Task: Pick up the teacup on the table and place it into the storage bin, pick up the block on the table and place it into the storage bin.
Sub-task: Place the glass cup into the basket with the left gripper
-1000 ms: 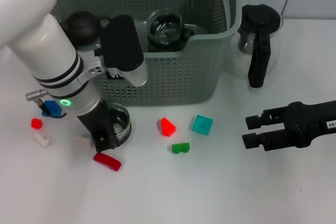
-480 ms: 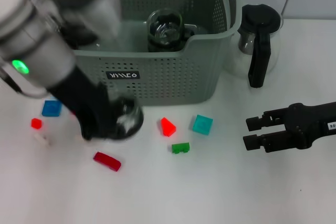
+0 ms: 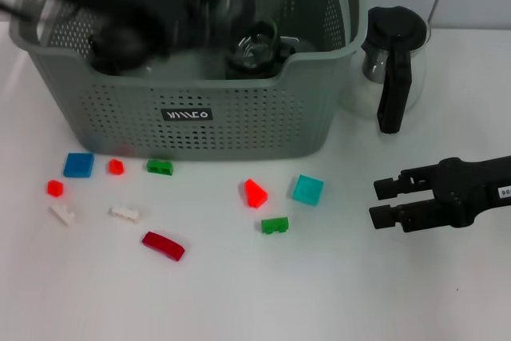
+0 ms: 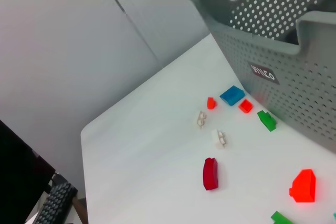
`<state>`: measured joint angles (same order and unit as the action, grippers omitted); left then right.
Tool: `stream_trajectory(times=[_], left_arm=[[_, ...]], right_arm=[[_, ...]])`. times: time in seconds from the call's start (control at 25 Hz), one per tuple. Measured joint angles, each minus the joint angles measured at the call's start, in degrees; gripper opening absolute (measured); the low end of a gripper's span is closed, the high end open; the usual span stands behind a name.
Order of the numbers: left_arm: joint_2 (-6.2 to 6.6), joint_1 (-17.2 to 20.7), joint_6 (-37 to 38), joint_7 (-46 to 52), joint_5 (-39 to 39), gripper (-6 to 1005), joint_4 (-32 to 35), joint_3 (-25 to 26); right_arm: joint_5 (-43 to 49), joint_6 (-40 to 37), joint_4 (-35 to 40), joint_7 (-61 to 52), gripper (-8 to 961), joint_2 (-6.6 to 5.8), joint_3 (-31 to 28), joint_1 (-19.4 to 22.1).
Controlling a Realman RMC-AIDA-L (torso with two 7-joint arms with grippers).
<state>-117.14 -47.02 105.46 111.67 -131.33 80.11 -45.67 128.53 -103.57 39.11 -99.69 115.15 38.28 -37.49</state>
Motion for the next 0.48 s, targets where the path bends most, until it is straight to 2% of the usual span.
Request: stream_trajectory(times=[0.2, 0.24, 0.36, 0.48], left_arm=[[-0.44, -1.38, -22.28, 0.06, -0.91, 69, -6.74, -5.0], [-0.21, -1.91, -24.82, 0.1, -1.05, 70, -8.33, -5.88], [1.49, -6.14, -34.03, 0.76, -4.47, 73, -18.66, -9.69], [1.84, -10.82, -41.12, 1.12, -11.53, 75, -29.06, -10.49]], right_arm=[[-0.08, -0.06, 0.0, -0.26, 711, -0.19, -0.06, -0.25], [-0.12, -0.07, 0.0, -0.28, 711, -0.2, -0.09, -0.24], [-0.16, 0.11, 0.0, -0.56, 711, -0.22, -0.11, -0.19], [-0.17, 0.32, 0.0, -0.64, 711, -0.16, -0.13, -0.24]])
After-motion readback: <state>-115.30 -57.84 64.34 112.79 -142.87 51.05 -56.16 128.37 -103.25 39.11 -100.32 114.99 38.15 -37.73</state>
